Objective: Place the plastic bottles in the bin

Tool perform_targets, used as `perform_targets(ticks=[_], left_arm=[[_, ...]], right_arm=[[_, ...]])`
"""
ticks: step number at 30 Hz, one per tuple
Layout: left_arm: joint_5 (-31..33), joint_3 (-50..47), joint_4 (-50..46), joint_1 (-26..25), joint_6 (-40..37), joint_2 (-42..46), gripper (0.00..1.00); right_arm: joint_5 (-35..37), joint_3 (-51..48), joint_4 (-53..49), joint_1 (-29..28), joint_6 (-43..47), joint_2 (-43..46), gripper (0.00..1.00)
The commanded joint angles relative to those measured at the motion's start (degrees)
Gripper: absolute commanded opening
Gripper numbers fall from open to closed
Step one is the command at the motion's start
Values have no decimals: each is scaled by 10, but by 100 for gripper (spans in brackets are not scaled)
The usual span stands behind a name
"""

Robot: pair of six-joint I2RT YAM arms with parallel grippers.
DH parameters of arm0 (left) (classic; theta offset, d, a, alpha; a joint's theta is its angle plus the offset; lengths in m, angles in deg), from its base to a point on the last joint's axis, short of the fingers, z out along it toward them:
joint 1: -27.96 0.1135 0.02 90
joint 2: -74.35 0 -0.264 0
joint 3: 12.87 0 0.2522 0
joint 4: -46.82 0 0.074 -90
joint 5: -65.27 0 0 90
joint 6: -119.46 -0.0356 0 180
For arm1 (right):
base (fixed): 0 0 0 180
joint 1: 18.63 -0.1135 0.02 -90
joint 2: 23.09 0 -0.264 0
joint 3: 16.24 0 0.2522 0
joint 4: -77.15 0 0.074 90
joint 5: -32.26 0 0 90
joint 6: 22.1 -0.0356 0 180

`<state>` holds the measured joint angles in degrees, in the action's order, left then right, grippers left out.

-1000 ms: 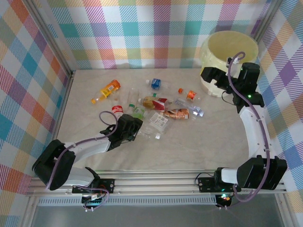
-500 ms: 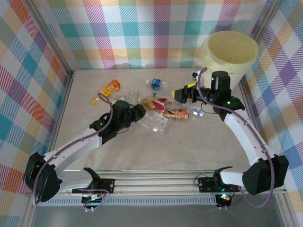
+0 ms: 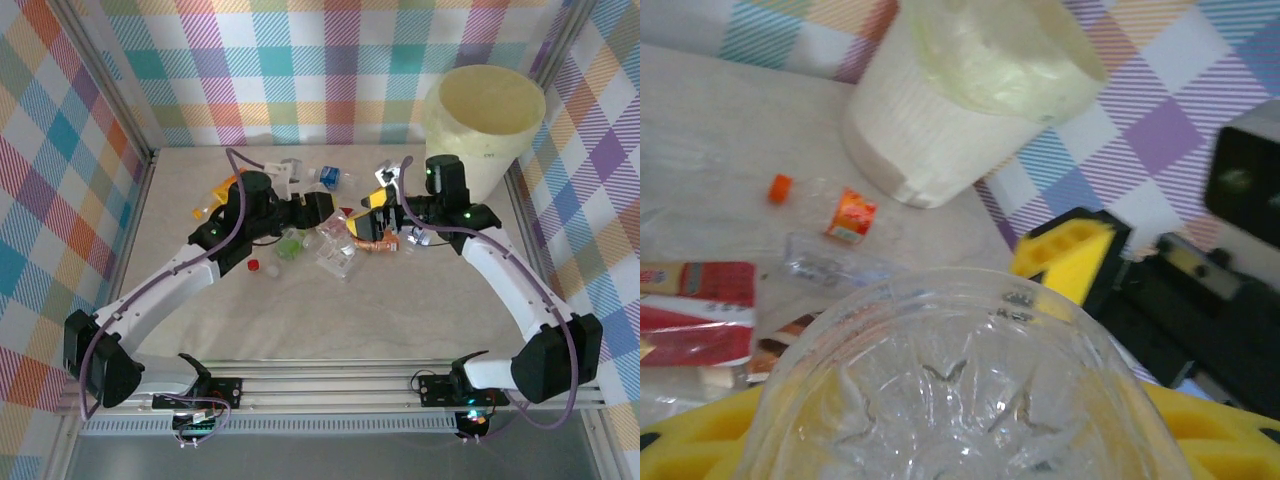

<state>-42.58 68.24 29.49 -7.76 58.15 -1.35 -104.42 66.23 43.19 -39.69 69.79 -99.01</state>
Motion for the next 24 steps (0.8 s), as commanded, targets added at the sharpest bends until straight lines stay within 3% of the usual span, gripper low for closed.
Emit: perform_targets(ticks=[1, 12, 16, 24], left_arm=[[-81, 23, 59, 6, -15, -12, 46], [-111, 25, 131, 9, 23, -41, 46], [-110, 26, 135, 9, 28, -49, 46], [-96, 23, 131, 9, 27, -52, 46]], right_arm=[[-70, 32, -22, -18, 27, -18, 100], [-65, 47, -26, -48, 29, -42, 98], [-67, 48, -28, -48, 33, -45, 81], [-8, 49, -35, -48, 52, -41, 61]])
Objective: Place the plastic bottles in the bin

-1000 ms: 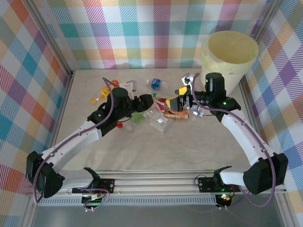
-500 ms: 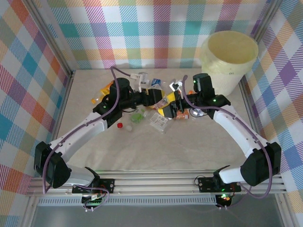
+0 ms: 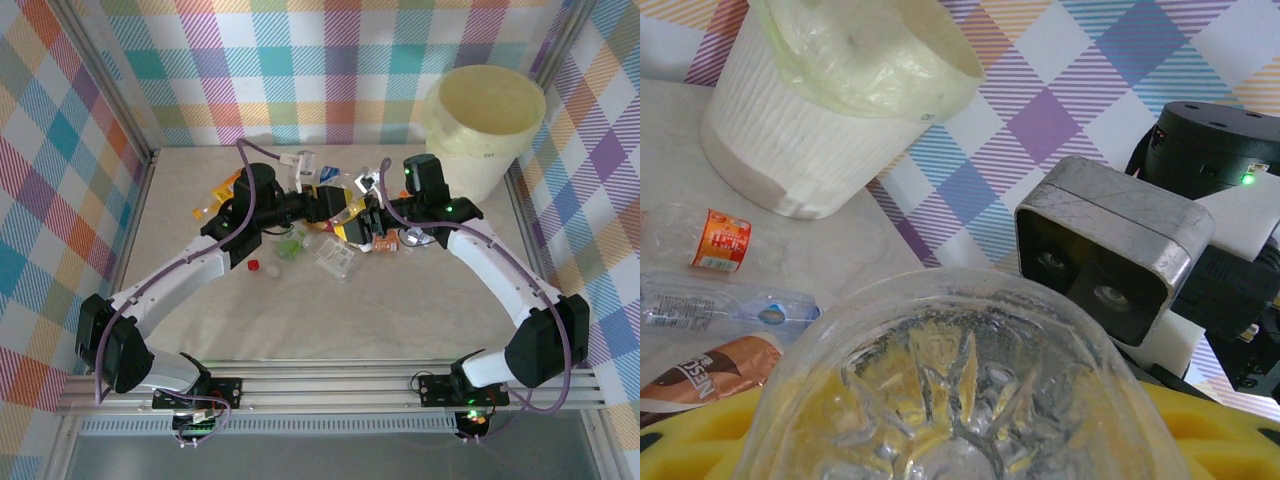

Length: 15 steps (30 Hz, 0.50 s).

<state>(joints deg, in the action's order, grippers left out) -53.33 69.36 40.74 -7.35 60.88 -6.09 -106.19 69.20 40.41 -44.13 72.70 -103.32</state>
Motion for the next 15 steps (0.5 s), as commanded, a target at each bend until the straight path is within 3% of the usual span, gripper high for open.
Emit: perform_targets(ticks=[1, 7, 15], left_arm=[[13, 12, 17, 6, -1, -5, 46], [19, 21, -1, 7, -1, -10, 50], [40, 73, -109, 9, -18, -3, 84]], right_arm=[[17, 21, -10, -3, 25, 2, 59], [34, 30, -20, -3, 39, 5, 46], [81, 25, -22, 3, 39, 9, 39]])
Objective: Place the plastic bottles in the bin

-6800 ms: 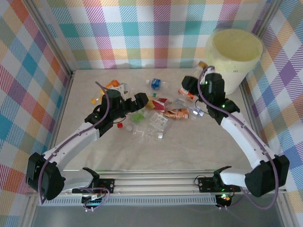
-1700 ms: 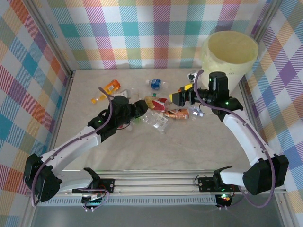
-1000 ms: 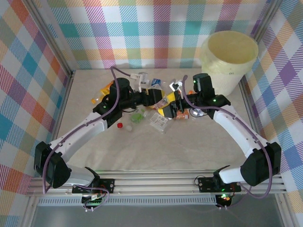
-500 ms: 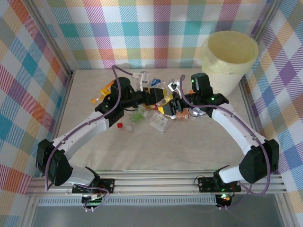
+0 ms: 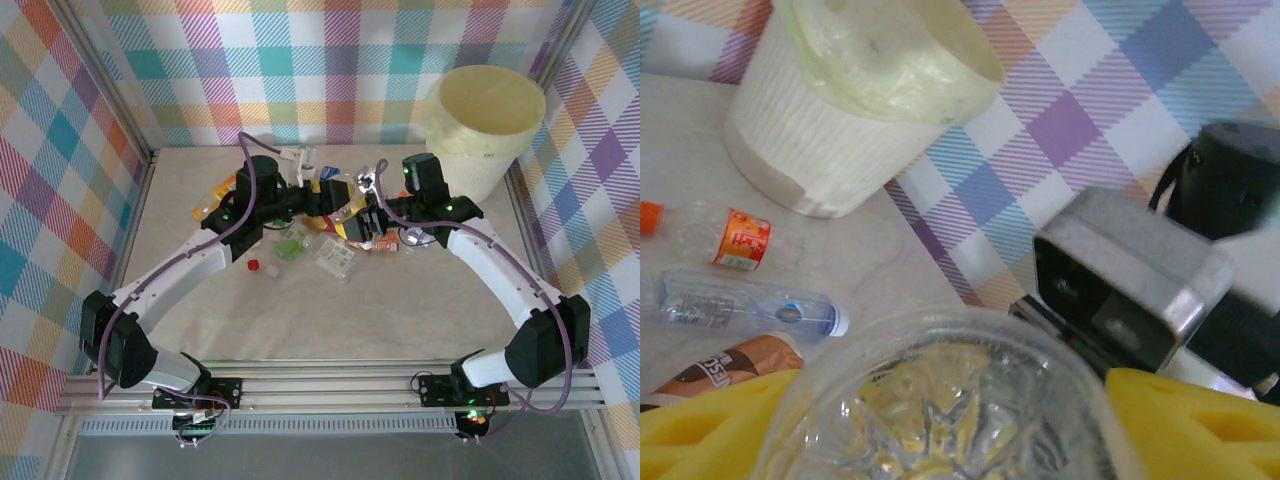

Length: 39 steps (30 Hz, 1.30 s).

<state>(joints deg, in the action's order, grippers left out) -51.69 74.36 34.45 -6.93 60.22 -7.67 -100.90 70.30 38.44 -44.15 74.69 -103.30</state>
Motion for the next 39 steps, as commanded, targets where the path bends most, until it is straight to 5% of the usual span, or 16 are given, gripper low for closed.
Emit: perform_targets(ticks=[1, 5, 23, 39], left_arm=[[33, 21, -51, 6, -13, 20, 88], [71, 26, -100, 8, -16, 53, 100], [461, -48, -330, 9, 50, 191, 100], [522, -139, -338, 11, 110, 263, 100]], right_arm=[[35, 13, -2, 5, 16, 9, 38], [76, 12, 3, 15, 3, 11, 38], [250, 71, 86, 95, -144, -50, 32], [290, 373, 57, 224, -190, -223, 33]])
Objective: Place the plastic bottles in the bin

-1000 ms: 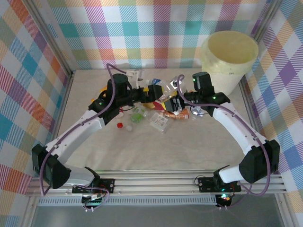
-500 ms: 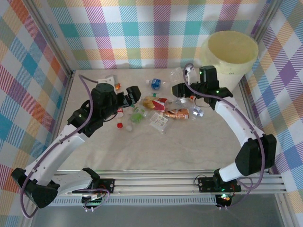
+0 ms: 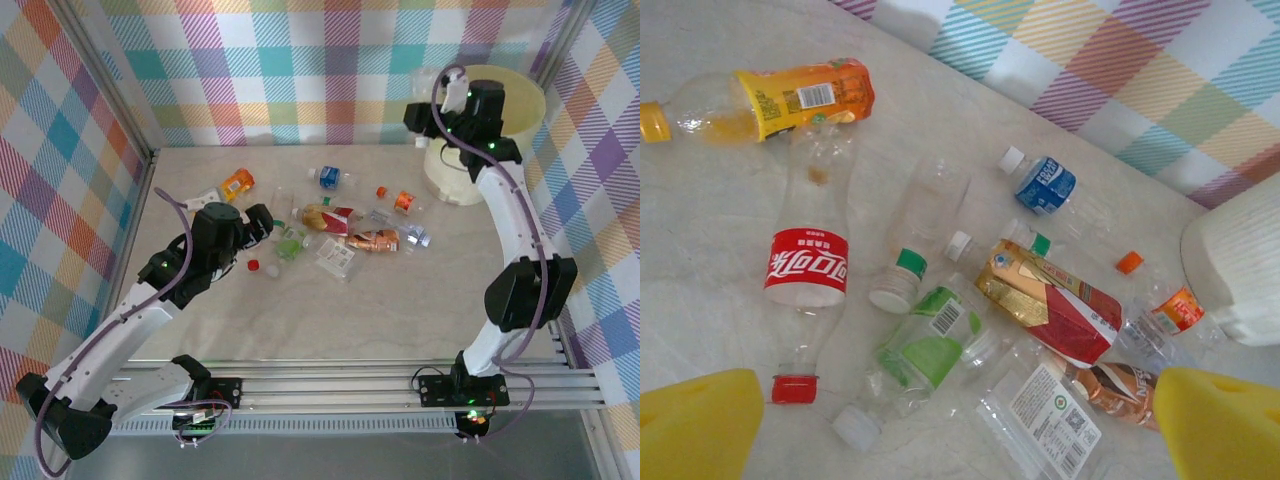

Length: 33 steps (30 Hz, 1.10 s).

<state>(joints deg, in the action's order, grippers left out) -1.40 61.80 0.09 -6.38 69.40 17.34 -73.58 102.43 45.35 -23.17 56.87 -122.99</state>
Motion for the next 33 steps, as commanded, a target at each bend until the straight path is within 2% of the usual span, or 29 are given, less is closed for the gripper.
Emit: perform_targets(ticks=[1, 7, 12, 19, 26, 30, 33], left_arm=[[19, -16, 6, 5, 21, 15, 100], [23, -24, 3, 6, 24, 21, 100], [16, -39, 5, 6, 40, 24, 100], [11, -69, 9, 8, 74, 32, 100], [9, -97, 13, 9, 106, 30, 100], [7, -102, 13, 10, 110, 22, 100], [5, -102, 13, 10, 112, 14, 100]], right_arm=[[24, 78, -21, 20, -13, -41, 34], [70, 189, -57, 45, -38, -113, 35], [140, 244, -87, 62, -47, -165, 38], [214, 344, -171, 88, -49, -240, 39], [261, 375, -187, 94, -24, -289, 43], [274, 427, -217, 94, -18, -326, 49], [284, 426, -221, 94, -20, -335, 53]])
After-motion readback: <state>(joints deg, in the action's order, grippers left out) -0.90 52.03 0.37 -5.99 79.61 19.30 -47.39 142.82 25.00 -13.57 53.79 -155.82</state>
